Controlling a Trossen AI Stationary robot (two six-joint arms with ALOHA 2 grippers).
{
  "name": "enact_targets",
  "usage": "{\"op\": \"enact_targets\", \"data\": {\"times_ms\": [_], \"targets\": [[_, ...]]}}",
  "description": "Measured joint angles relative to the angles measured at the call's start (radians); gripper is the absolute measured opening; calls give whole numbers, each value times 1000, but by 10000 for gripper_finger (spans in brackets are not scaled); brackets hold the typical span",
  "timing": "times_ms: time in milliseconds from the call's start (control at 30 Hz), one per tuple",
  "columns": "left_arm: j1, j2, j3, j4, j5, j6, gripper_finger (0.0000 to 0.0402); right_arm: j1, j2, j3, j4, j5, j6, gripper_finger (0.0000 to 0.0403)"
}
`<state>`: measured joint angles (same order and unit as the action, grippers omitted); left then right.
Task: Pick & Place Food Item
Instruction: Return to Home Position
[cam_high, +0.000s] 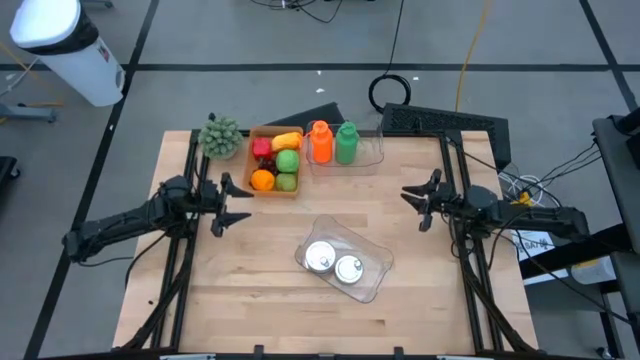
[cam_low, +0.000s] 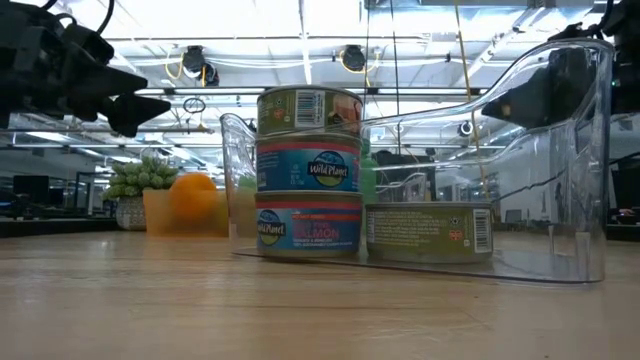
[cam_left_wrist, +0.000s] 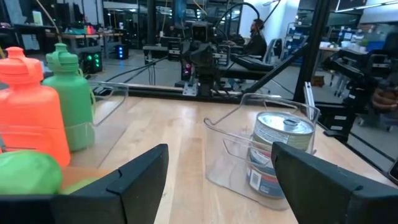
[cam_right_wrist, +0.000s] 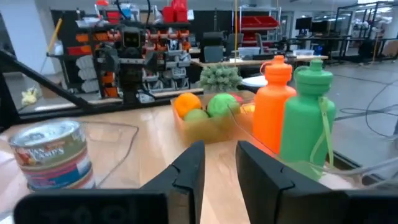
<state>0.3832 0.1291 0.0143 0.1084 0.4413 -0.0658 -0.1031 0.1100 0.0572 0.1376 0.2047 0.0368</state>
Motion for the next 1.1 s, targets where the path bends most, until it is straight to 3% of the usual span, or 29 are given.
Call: {"op": "enact_targets", "data": {"times_ms": [300,1100], "targets": [[0,3,0,-6,-5,-23,294,-2,0,-40,74,-55,-30,82],[0,3,0,-1,-6,-21,294,-3,11,-42,68,-50,-82,82]]}}
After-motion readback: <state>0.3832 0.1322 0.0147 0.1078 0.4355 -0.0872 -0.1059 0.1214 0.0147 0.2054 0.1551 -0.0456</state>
